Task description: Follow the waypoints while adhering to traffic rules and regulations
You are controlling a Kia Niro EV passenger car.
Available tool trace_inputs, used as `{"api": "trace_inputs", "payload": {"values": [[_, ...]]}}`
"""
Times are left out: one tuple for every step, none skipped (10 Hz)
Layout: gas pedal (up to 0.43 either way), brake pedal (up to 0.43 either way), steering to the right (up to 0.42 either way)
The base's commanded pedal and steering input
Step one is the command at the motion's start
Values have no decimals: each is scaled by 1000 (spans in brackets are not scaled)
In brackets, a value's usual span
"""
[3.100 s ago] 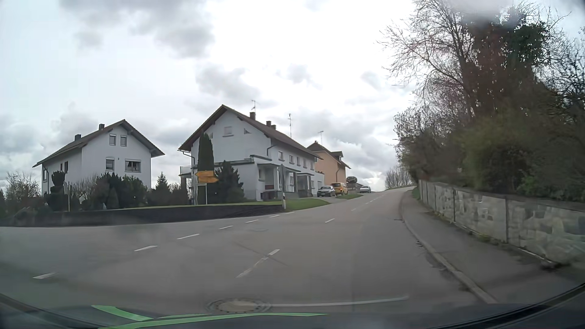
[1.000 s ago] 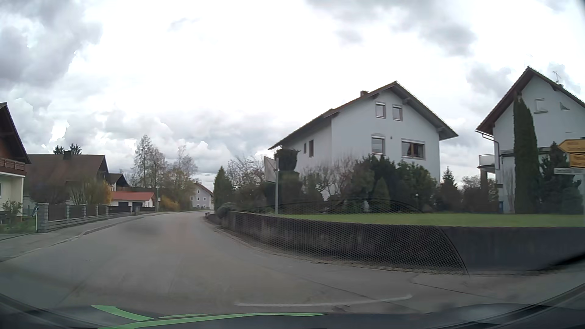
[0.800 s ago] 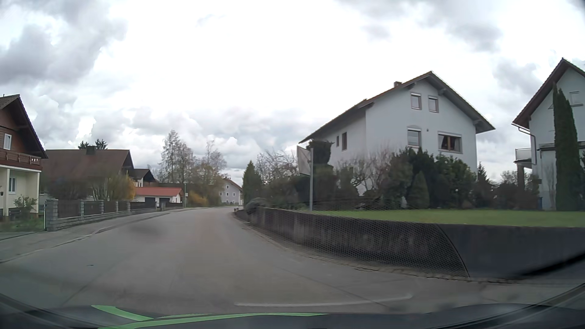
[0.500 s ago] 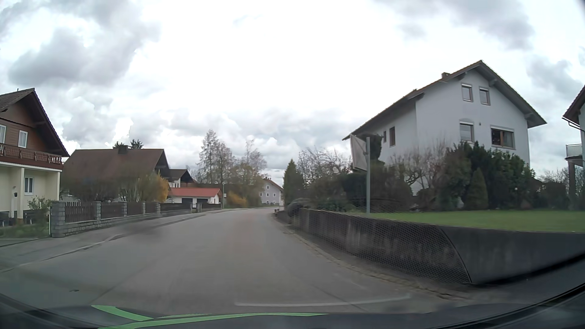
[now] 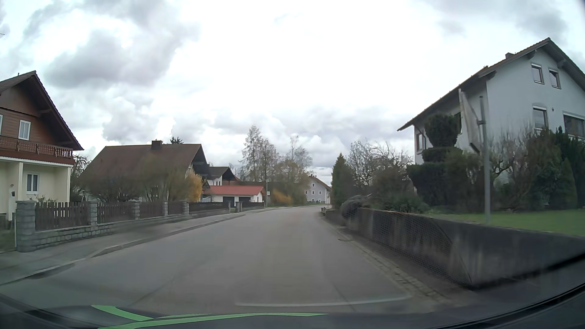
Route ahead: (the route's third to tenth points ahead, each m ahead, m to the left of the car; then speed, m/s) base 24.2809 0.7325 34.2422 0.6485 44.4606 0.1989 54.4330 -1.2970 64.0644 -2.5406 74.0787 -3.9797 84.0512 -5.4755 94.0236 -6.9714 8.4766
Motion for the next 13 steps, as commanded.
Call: {"api": "trace_inputs", "payload": {"values": [[287, 0, -29], [287, 0, -9], [287, 0, 1], [299, 0, 6], [311, 0, 10], [319, 0, 12], [331, 0, 13], [331, 0, 13], [331, 0, 11], [331, 0, 10], [331, 0, 9], [331, 0, 9], [331, 0, 10]]}}
